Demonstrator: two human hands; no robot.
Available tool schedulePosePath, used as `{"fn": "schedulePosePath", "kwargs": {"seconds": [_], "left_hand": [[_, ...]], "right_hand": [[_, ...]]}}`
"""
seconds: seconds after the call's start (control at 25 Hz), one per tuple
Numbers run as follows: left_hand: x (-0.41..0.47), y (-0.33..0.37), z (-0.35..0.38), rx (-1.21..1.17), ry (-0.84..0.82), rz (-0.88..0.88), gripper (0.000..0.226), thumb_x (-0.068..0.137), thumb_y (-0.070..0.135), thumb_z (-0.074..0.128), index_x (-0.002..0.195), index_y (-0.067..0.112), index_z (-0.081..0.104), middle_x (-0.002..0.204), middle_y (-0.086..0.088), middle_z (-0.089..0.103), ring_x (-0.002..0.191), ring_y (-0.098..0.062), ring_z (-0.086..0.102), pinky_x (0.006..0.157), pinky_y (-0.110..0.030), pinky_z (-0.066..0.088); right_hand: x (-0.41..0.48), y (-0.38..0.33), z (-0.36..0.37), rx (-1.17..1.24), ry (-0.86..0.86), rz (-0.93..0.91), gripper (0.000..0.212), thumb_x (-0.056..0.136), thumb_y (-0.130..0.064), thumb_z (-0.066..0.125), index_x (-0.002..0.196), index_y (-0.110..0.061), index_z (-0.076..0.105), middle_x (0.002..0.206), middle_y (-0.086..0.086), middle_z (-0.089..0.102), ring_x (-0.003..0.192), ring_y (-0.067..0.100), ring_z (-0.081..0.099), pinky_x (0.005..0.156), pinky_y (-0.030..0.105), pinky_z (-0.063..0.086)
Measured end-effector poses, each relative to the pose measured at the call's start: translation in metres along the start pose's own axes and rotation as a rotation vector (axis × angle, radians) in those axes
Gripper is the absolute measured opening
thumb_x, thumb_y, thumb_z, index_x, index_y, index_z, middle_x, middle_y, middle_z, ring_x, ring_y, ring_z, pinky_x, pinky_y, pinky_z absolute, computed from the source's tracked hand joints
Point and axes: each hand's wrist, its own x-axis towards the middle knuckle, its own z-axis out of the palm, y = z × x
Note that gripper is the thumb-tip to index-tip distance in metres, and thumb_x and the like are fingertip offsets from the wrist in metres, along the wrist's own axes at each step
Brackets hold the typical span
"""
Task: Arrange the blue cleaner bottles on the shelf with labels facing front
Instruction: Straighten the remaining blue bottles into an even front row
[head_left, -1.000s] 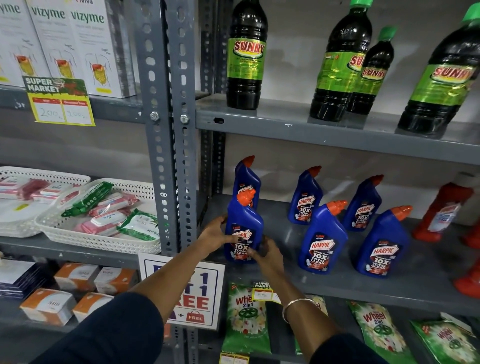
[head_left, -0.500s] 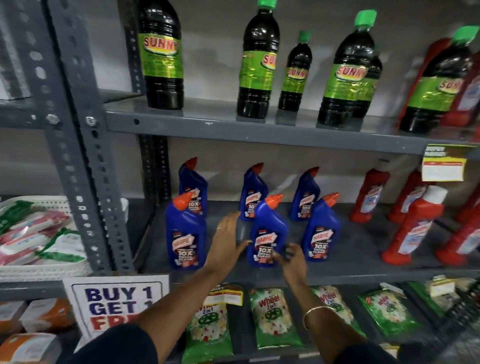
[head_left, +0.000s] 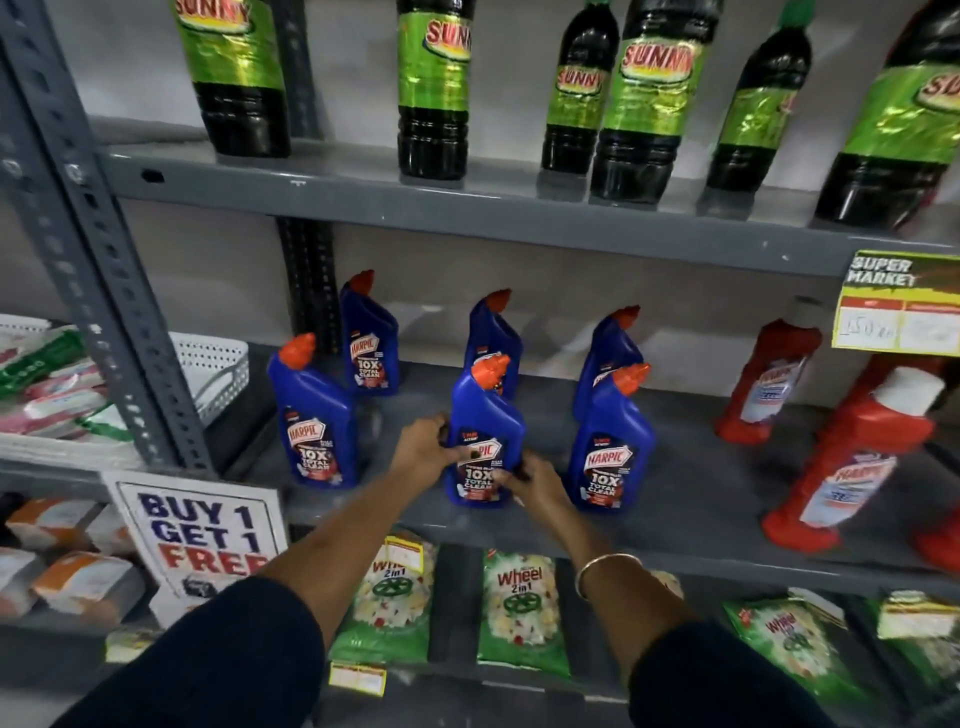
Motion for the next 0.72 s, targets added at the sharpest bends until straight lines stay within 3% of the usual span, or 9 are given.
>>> {"fn": "schedulePosePath", "kwargs": {"seconds": [0.2,0.36,0.72], "left_hand": [[-0.006,0.001,0.004,-0.019,0.024,0.000,0.039,0.066,0.010,0.076,0.101,0.004,0.060,0.103,-0.017,0.071,0.094,-0.028,0.067,0.088,-0.046,0.054],[-0.008,0.006,0.002,-0.050,-0.005,-0.017,0.040,0.070,0.008,0.073,0.107,0.006,0.058,0.109,-0.015,0.068,0.099,-0.027,0.065,0.089,-0.040,0.054],[-0.009,0.005,-0.001,-0.038,-0.019,-0.004,0.044,0.070,0.013,0.073,0.111,0.008,0.056,0.113,-0.014,0.067,0.102,-0.025,0.064,0.091,-0.040,0.054]], "right_hand": [[-0.007,0.000,-0.002,0.085,-0.025,0.009,0.040,0.079,-0.016,0.067,0.115,-0.005,0.054,0.114,0.019,0.065,0.100,0.026,0.061,0.087,0.040,0.051],[-0.012,-0.002,0.000,0.142,-0.001,0.048,0.040,0.080,-0.018,0.065,0.117,-0.009,0.053,0.116,0.016,0.064,0.107,0.028,0.060,0.094,0.049,0.050],[-0.015,-0.007,0.001,0.131,-0.010,0.060,0.042,0.081,-0.019,0.064,0.119,-0.007,0.050,0.120,0.015,0.061,0.110,0.028,0.058,0.094,0.044,0.050]]}}
